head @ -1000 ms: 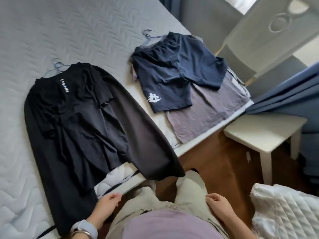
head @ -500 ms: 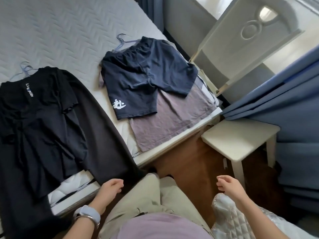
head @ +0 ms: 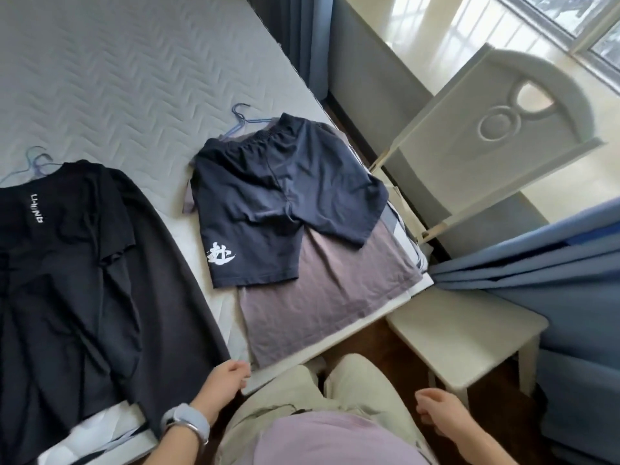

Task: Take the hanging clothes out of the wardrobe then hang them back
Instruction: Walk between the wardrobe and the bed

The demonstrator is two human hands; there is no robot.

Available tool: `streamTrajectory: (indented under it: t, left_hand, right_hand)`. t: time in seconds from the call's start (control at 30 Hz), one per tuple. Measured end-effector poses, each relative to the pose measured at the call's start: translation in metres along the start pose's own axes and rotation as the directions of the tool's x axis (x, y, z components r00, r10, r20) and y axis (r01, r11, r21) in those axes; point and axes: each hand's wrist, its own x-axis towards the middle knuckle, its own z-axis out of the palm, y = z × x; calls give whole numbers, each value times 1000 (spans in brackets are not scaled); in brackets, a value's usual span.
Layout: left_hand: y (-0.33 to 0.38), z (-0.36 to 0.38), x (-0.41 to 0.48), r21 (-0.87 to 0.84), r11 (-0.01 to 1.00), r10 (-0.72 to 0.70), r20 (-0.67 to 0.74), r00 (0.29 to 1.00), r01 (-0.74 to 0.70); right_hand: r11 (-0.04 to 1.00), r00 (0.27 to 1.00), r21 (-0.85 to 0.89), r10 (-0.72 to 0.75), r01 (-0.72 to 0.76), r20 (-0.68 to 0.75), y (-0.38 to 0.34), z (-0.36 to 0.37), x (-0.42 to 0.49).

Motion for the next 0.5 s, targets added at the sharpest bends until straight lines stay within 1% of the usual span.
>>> streamTrajectory:
  t: [0.1,0.2,0.3,0.37,0.4,0.43,0.5]
  left_hand:
    - [26,5,8,-54,998,13,-28,1000,-15]
    - [38,13,17,-105,994,-41,-92,995,31]
    - [45,25,27,-179,979,-121,-133,984,96]
    - [58,35,38,-227,967,-157,-159,975,119]
    - [70,39,44,-240,963,-164,-177,970,119]
    - [85,43,52,-241,965,-152,-196,969,103]
    - [125,44,74,-212,977,-79,-244,967,27]
  right_hand:
    - [998,999,24,-54,54,2,-54,-22,17]
    - [993,992,-25,-112,114,63,-102,-35,40]
    - [976,976,-142,-141,165,165,-146,-45,64]
    - [939,957,-255,-174,232,232,-182,-58,80]
    - [925,949,-285,-180,253,261,-202,-64,90]
    - [908,942,-315,-189,275,277,-223,-68,104]
    - [839,924,-412,-250,355,288,-271,-73,137]
